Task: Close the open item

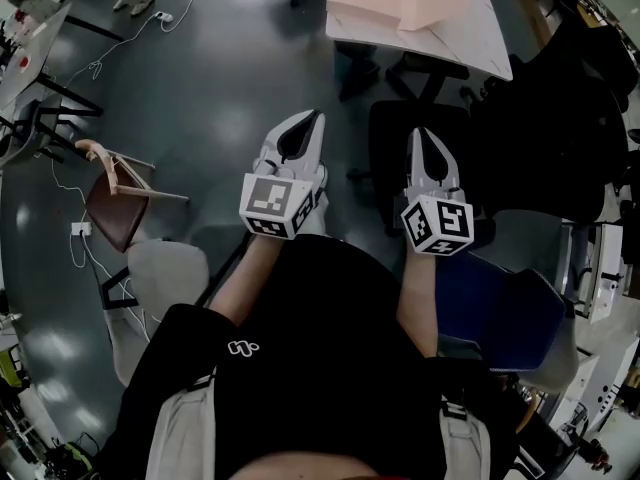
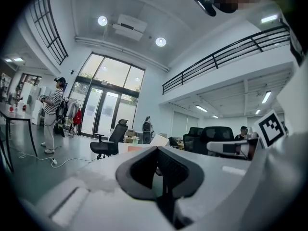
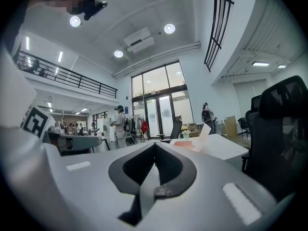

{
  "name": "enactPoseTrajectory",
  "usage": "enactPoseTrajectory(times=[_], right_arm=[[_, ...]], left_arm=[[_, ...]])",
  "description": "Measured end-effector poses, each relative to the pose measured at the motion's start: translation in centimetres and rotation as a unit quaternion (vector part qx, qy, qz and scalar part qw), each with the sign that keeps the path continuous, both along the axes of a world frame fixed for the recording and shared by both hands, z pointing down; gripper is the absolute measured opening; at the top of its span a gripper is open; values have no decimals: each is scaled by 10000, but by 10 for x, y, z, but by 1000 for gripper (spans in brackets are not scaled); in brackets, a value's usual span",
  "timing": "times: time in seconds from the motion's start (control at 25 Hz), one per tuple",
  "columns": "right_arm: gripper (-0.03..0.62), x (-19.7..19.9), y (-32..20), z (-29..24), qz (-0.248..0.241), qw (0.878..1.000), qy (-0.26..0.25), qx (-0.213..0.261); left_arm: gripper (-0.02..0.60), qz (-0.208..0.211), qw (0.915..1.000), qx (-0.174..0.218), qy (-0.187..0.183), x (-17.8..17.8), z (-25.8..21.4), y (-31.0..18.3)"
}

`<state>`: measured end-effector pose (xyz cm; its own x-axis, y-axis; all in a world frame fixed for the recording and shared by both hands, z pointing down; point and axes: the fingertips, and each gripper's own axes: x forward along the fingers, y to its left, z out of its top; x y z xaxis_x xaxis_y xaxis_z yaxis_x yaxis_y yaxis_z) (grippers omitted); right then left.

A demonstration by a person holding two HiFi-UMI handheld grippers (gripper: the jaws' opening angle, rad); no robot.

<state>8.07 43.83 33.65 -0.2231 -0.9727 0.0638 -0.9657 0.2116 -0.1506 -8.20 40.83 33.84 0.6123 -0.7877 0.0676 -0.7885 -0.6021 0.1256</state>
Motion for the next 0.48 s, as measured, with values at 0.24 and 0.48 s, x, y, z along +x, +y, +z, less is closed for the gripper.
enactPoseTrajectory(times=[0.24, 0.48], right_arm=[[0, 8, -82, 6, 7, 10000, 24, 83], [0, 4, -186, 24, -63, 9999, -114, -37]], left_arm=[[-11, -47, 10000, 48, 70, 3, 7, -84], [-11, -64, 9999, -88, -32, 1, 23, -185]])
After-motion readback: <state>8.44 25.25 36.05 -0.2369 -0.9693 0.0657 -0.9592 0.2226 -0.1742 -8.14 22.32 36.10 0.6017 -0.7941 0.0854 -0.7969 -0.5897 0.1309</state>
